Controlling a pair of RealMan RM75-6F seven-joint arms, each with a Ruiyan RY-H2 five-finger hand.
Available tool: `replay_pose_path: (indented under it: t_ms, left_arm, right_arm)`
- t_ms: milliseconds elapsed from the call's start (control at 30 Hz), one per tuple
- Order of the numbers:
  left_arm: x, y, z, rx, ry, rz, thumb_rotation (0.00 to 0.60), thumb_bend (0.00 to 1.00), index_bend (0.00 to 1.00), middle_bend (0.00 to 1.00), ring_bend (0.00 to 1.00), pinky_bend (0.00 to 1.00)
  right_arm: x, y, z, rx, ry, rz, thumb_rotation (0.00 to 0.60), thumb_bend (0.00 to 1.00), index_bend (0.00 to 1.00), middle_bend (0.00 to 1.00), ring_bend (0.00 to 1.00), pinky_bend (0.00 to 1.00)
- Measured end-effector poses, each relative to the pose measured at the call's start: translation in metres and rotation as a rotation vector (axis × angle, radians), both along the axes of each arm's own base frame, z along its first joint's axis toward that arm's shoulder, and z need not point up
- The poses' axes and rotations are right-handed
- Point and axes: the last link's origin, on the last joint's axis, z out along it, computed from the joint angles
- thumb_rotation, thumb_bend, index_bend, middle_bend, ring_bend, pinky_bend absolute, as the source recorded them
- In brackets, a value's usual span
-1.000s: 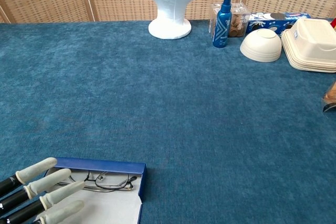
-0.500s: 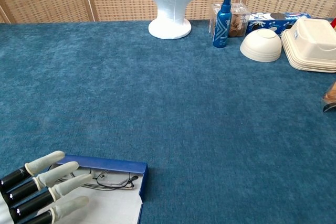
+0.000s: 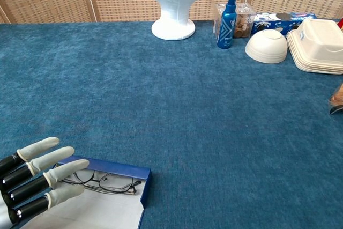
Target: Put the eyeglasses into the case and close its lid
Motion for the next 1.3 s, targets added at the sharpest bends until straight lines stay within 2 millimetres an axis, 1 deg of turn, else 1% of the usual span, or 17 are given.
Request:
replay_pose_path:
  t_ms: [100,200,533,733,933,1100,1200,1300]
  left_arm:
    - [0.001,0.002,-0.002,-0.017,-0.017,0.009,0.6,0.31,0.32,0.09,0.0,0.0]
    - [0.002,0.004,-0.003,-0.021,-0.021,0.01,0.6,0.32,0.36,0.1,0.0,0.0]
    - [0.001,0.013,0.003,-0.013,-0.06,0.067,0.6,0.33,0.38,0.12,0.0,0.0]
    - [-0.001,0.017,0.003,-0.014,-0.051,0.093,0.6,0.38,0.41,0.13,0.0,0.0]
    - [-0.001,0.02,0.003,-0.02,-0.046,0.107,0.6,0.41,0.48,0.17,0.0,0.01]
    - [0.0,0.022,0.003,-0.028,-0.065,0.124,0.6,0.41,0.58,0.22,0.0,0.04]
    - [0.0,0.024,0.004,-0.041,-0.097,0.163,0.6,0.41,0.6,0.23,0.0,0.04]
    - [0.0,0.026,0.006,-0.067,-0.141,0.22,0.6,0.41,0.61,0.23,0.0,0.04]
  right_arm:
    - [0.0,0.001,0.0,-0.002,0.002,-0.007,0.458,0.24,0.0,0.17,0.0,0.19]
    - [0.0,0.002,0.001,-0.004,0.003,-0.011,0.458,0.24,0.0,0.17,0.0,0.19]
    - [0.0,0.001,0.0,0.0,0.006,-0.015,0.456,0.24,0.0,0.17,0.0,0.19]
    - [-0.001,0.001,0.0,0.001,0.005,-0.021,0.458,0.24,0.0,0.17,0.0,0.19]
    - [-0.002,0.002,0.0,0.001,0.004,-0.024,0.458,0.24,0.0,0.17,0.0,0.19]
    - [-0.002,0.003,0.0,-0.001,0.003,-0.026,0.459,0.24,0.0,0.17,0.0,0.19]
    - [-0.002,0.004,0.0,-0.002,0.001,-0.028,0.462,0.24,0.0,0.17,0.0,0.19]
    - [-0.003,0.004,0.001,-0.004,0.002,-0.03,0.462,0.24,0.0,0.17,0.0,0.19]
